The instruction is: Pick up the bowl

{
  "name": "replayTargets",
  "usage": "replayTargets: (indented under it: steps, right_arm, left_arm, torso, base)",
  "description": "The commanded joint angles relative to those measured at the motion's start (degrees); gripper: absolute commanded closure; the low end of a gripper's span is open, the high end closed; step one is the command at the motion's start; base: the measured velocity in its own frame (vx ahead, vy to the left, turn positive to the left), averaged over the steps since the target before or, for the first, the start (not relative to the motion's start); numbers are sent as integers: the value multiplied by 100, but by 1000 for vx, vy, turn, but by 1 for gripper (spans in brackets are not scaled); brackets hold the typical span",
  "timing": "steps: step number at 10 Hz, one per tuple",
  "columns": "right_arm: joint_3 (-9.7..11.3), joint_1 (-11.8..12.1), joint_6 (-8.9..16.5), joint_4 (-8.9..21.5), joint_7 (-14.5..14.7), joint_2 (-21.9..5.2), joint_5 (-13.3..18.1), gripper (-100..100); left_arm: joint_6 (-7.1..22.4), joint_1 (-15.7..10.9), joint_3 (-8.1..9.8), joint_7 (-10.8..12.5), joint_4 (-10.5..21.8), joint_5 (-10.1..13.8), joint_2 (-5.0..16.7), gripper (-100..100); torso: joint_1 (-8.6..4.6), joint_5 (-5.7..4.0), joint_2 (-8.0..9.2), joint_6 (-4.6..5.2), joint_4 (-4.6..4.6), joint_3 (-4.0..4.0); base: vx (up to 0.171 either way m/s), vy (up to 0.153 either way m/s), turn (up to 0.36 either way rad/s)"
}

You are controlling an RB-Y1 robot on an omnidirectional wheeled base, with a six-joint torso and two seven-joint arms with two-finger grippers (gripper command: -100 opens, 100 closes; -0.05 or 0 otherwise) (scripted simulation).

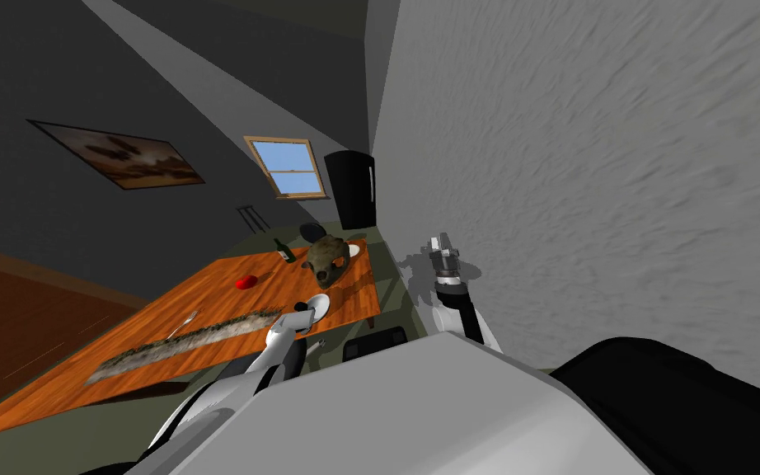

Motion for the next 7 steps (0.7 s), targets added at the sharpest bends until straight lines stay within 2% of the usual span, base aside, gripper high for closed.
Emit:
replayTargets:
  steps: [1,7]
  right_arm:
    - [0,0,0,0,0,0,0,0]
    - [0,0,0,0,0,0,0,0]
  left_arm:
    - [-122,-11,-71,195,156,-45,-3,-100]
    - [-488,-42,-282,781,624,-180,-11,-100]
  torso:
    - [0,0,0,0,0,0]
    - [13,3,0,0,0,0]
  base:
    - [4,24,-108]
    - [4,40,-90]
